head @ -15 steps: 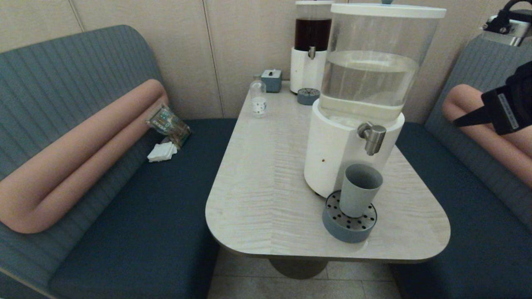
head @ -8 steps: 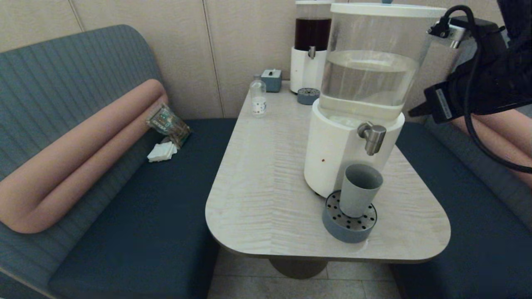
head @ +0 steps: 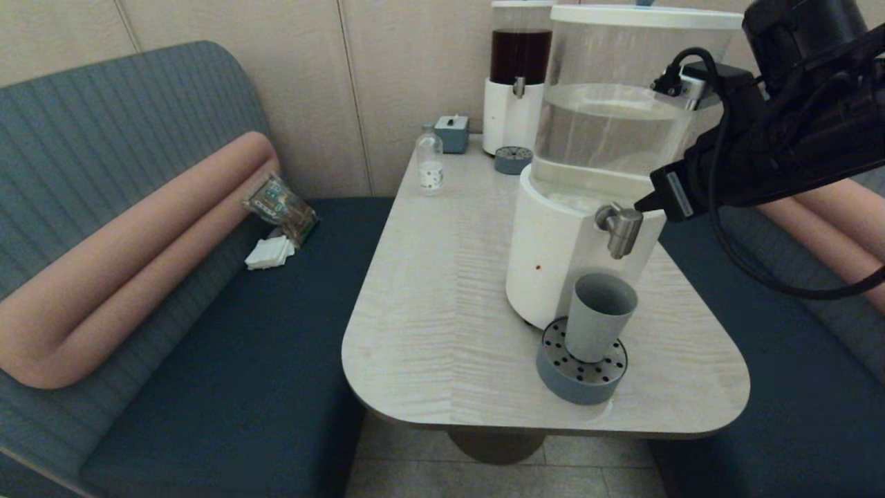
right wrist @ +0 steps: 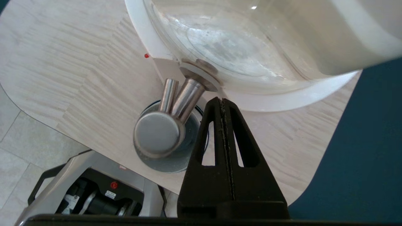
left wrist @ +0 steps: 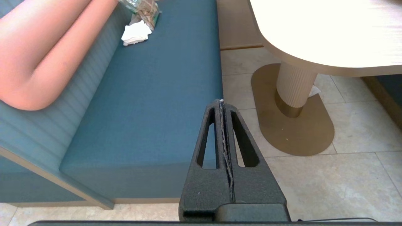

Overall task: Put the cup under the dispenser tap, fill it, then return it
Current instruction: Turn on the faucet

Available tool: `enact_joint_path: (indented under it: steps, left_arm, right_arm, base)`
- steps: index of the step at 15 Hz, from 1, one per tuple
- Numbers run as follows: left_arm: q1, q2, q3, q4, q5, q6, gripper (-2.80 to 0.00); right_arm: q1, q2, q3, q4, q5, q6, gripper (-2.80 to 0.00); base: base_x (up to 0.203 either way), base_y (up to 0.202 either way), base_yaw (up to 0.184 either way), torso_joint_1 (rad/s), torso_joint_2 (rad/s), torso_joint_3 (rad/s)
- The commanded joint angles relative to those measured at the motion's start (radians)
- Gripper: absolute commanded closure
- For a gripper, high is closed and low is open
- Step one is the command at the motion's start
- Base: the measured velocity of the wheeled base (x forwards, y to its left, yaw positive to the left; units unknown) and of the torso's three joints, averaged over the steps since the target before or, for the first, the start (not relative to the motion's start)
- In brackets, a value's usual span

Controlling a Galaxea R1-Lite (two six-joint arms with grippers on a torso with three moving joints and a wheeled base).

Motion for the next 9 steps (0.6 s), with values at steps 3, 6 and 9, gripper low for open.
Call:
enact_joint_path:
  steps: [3,6,9]
  left_arm:
    - [0.000,0.000,0.000,0.000,0.000,-0.001,0.00]
    - [0.000,0.000,0.000,0.000,0.000,0.000,0.00]
    - [0.000,0.000,0.000,0.000,0.000,0.000,0.00]
  right_arm:
    - [0.011,0.016,-0.004,0.005,0.001,-0.001,0.00]
    - [0.033,0.024,-0.004,0.005,0.004,-0.002,0.00]
    - [0.035,0.029,-0.005,-0.003,0.028,-0.005,0.00]
  base:
    - [0.000,0.000,0.000,0.000,0.00,0.000]
    - [0.000,0.000,0.000,0.000,0.00,0.000]
    - [0.000,0.000,0.000,0.000,0.00,0.000]
